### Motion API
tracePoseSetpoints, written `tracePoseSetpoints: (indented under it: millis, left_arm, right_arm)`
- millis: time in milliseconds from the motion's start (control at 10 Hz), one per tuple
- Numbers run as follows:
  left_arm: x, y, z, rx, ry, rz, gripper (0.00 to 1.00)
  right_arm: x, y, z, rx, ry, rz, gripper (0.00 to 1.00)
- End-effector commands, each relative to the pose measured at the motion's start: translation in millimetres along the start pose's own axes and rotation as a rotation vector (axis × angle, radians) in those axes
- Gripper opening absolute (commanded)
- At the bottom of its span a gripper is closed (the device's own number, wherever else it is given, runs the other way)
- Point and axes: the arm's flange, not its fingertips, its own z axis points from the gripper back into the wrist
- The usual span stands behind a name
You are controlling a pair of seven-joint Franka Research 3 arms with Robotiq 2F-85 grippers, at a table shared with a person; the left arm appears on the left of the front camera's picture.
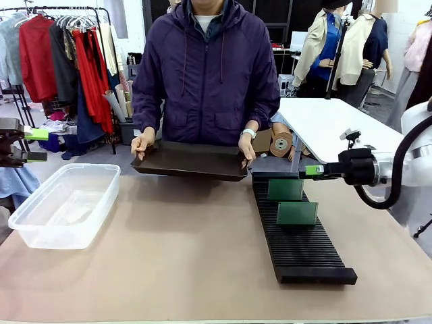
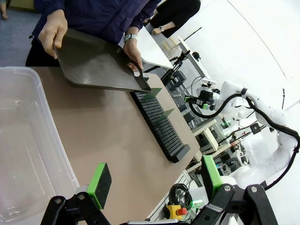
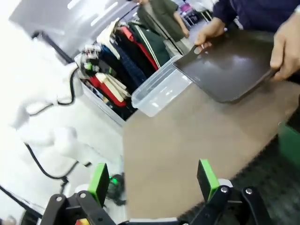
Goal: Sort PCBs into racks and boxes based on the side picked up.
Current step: If the short side of the Blank PCB is picked up, insert it into the PCB Rack ; if the long side is picked up, place it in the Organizing box.
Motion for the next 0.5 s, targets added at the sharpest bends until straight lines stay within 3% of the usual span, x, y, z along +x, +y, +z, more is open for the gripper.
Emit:
tracePoseSetpoints:
  millis: [0,400]
  left_arm:
    - [0,-1,1,-0.012,-0.006,-0.001,1.00]
    - [0,-1,1,-0.012,-0.006,-0.001,1.00]
  right_arm:
    - [2,32,-2,-0.024,0.006,-0.207,1.00]
    - [9,66,6,-0.053,0.000,-0.392,1.00]
